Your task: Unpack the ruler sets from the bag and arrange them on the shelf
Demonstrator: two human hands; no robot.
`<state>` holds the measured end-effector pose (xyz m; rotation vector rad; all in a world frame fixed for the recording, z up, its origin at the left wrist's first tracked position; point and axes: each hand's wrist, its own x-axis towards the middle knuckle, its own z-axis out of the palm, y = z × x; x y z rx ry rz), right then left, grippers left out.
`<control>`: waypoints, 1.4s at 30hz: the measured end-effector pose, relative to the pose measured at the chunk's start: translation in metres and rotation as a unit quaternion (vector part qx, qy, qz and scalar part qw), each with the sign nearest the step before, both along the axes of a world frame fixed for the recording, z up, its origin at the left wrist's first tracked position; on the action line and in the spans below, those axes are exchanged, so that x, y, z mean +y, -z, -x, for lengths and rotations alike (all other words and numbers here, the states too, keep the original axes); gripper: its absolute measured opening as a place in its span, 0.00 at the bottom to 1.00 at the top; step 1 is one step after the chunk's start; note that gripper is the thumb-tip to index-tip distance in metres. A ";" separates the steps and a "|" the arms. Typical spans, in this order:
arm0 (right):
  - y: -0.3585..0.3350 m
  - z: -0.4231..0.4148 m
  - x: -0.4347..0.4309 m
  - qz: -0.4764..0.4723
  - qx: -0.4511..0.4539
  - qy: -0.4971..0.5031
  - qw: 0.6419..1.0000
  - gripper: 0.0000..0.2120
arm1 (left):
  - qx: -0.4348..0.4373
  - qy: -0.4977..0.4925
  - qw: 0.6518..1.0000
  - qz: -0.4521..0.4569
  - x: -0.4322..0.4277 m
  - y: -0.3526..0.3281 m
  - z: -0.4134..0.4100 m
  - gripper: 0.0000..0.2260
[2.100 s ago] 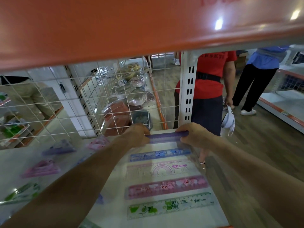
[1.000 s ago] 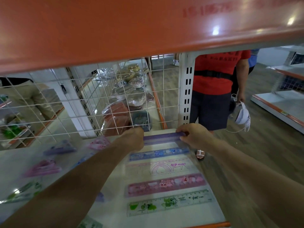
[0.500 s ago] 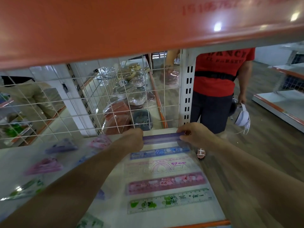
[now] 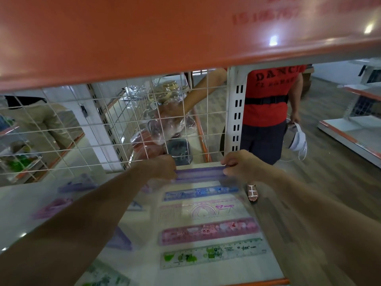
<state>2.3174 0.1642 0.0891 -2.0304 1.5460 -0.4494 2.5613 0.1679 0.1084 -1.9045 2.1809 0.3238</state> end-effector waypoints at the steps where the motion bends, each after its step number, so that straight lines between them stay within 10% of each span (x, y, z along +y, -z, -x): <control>1: 0.001 -0.001 0.000 -0.019 -0.012 0.003 1.000 0.13 | 0.001 -0.002 1.000 -0.007 0.001 0.000 0.000 0.17; 42: -0.010 -0.025 -0.006 0.074 0.289 -0.140 0.944 0.14 | -0.046 0.087 0.994 0.056 0.000 0.015 0.014 0.14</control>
